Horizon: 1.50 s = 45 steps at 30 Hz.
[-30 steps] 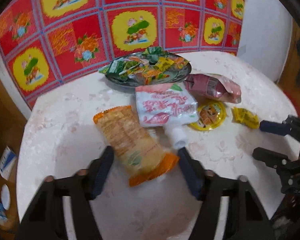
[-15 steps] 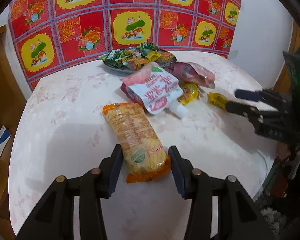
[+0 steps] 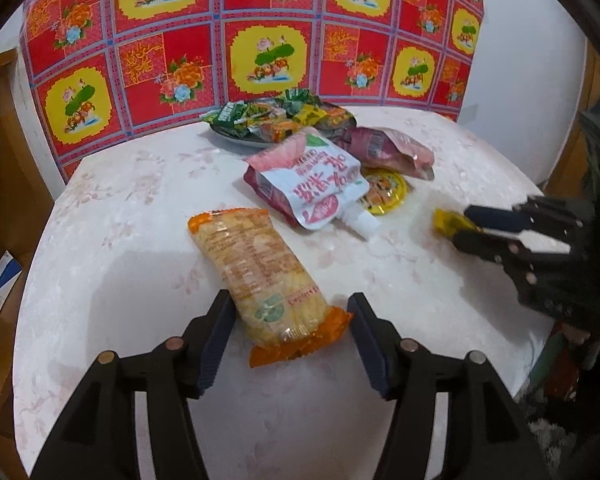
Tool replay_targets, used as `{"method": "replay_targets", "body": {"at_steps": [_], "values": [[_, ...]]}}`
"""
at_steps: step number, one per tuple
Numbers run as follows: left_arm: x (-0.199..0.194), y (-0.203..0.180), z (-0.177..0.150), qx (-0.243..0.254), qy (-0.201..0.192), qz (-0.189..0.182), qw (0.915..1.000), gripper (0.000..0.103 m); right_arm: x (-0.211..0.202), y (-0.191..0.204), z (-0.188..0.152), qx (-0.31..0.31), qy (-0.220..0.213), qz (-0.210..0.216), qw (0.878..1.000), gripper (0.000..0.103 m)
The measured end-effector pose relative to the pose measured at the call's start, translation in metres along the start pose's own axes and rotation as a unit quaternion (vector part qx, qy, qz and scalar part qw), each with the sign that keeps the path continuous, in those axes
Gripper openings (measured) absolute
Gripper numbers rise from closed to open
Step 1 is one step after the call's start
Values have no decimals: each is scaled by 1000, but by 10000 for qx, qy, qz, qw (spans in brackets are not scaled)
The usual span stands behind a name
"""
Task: Organize snacks
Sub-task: 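Grasp the yellow candy packet with the right tool while the left tool grasps the orange biscuit bar, then carry the yellow packet and biscuit bar over the plate with both tools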
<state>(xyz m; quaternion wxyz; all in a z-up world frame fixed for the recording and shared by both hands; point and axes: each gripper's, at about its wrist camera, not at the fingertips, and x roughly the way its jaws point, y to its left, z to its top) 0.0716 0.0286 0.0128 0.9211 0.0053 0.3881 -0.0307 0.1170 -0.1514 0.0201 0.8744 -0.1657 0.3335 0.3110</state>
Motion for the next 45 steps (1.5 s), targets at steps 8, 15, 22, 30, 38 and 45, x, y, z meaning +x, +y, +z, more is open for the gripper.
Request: {"method": "replay_targets", "body": {"at_steps": [8,15,22,30,38,45], "values": [[-10,3,-11,-155,-243,-152,9995,49,8,-4,2,195,53,121,9997,27],[-29,3,-23,-229,-440,-303,9983,48,-6,3,4,211,-128,132,9996,26],[-74,-7,-18,-15,-1203,-343,9922,48,-19,8,11,216,-353,170,9990,24],[-85,4,-13,-149,-1406,-279,9896,48,-25,-1,13,281,-447,139,9985,24],[-76,-6,-11,-32,-1279,-368,9911,48,-22,-2,10,137,-394,312,9986,33],[-61,-18,-11,74,-1095,-492,9927,48,7,11,-3,-38,143,334,9993,52]]}}
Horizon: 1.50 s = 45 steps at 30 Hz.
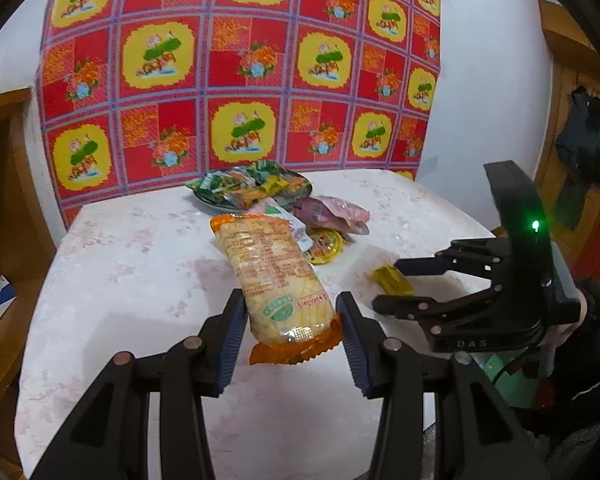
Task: Organize snacks
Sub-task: 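Carry the yellow packet and biscuit bar over the plate with both tools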
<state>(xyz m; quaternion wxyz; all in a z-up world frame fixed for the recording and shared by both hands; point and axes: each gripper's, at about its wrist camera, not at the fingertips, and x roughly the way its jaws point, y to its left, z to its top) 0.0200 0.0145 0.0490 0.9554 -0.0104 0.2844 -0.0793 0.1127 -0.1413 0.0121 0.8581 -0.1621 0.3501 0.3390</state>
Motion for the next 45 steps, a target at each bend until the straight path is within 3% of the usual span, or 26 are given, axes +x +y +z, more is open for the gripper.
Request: {"method": "replay_targets", "body": {"at_steps": [1,3,9,13,17,24,27,38,42,45], "values": [[2,-1,0,7,26,-11,10000,48,0,-1,0,48,0,45,10000,49],[5,-2,-1,30,54,-22,10000,48,0,-5,1,154,14,76,9999,26],[6,0,13,246,84,117,9996,48,-7,-9,10,136,-74,-45,9999,26],[-5,2,33,557,-139,363,9977,48,-32,-10,31,-25,-433,-92,9990,26],[-8,5,52,727,-300,433,9960,48,-49,-26,53,357,-685,86,9970,26],[22,8,77,990,-172,718,9923,48,-53,-52,87,657,-841,78,9943,26],[37,11,85,1036,-103,653,9924,48,-47,-59,99,584,-814,53,9950,26],[98,40,106,513,215,326,9979,48,-7,-78,134,502,-778,320,9952,26],[125,54,116,187,621,137,9978,48,16,-85,146,497,-698,388,9956,26],[148,62,122,-56,957,29,9954,48,36,-79,152,132,-558,294,9979,26]]}}
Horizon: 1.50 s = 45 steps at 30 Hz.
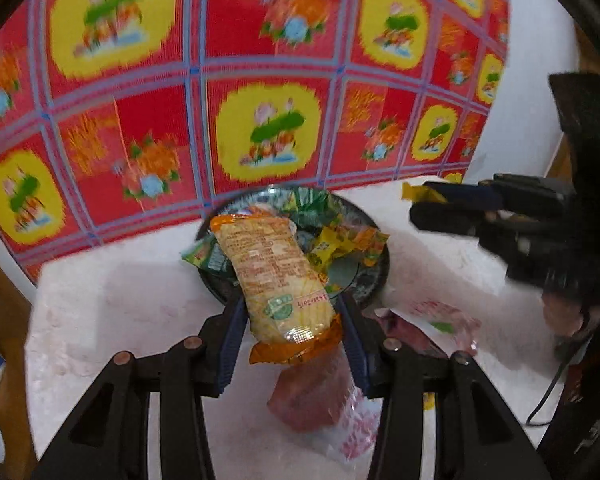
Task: Organize snacks
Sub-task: 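Carry the yellow packet and biscuit bar over the plate with both tools, then open both tools to release the packet and biscuit bar onto the plate, then withdraw both tools from the plate toward the remaining pouches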
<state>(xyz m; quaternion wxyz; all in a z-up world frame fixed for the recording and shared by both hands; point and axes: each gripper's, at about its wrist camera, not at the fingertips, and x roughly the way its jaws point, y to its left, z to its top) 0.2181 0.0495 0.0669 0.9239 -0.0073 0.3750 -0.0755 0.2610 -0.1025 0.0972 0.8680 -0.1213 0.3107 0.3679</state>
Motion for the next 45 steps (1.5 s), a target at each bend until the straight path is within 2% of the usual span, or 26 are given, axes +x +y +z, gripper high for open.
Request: {"method": "replay_targets", "body": {"at_steps": [2,10,14,17,18,20,23,26,30,37,45], "values": [[12,3,6,-34,97,60,9999,48,15,6,0,-271,106,-82,9995,26],[29,3,17,59,-62,145,9999,48,52,15,5,-912,130,-215,9955,26],[34,0,18,293,-274,282,9988,48,65,9,7,-906,159,-296,9953,26],[34,-1,19,417,-357,219,9983,49,71,2,7,-779,149,-349,9962,26],[33,-1,20,403,-399,196,9982,50,72,1,7,-742,146,-342,9965,26],[31,1,22,332,-415,167,9984,61,73,-1,7,-724,124,-363,9966,26],[30,5,25,232,-405,297,9985,67,73,-2,7,-722,123,-345,9967,27],[27,10,24,140,-419,371,9983,68,72,-2,8,-711,83,-348,9968,36],[18,11,20,189,-455,478,9976,73,68,-3,8,-627,7,-313,9975,41],[-4,-3,9,518,-431,713,9952,76,50,-1,9,-491,-76,-295,9983,41],[-40,-8,-4,86,-471,667,9966,79,15,10,1,-326,-162,-295,9989,42]]}}
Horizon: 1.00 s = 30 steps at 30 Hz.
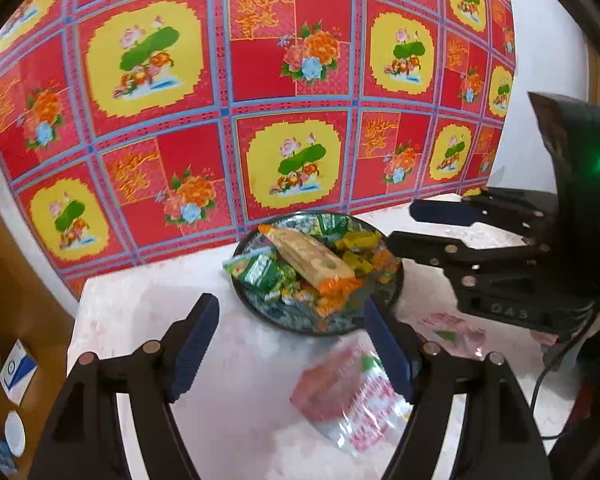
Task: Organize snacks
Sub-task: 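Withdraw both tools from the plate toward the remaining pouches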
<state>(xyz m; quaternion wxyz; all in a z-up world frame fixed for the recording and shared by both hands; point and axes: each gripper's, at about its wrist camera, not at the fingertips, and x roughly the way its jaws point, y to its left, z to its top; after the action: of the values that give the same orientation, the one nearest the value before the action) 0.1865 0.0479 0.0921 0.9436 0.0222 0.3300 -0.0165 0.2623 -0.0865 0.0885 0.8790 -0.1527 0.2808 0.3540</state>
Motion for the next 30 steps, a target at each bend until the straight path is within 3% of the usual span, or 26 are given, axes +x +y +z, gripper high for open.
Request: {"method": "replay_targets", "body": {"at_steps": [17,24,30], "values": [[-68,-52,-73,218,-191,-113,9995,79,-102,57,-69,19,-227,-94,9997,46],[-75,-61,-105,-14,-343,-113,9993,79,-111,75,-105,34,-210,-281,9994,46],[-74,-56,-128,-113,-330,195,9992,79,-103,67,-123,470,-29,-392,9981,46]]}}
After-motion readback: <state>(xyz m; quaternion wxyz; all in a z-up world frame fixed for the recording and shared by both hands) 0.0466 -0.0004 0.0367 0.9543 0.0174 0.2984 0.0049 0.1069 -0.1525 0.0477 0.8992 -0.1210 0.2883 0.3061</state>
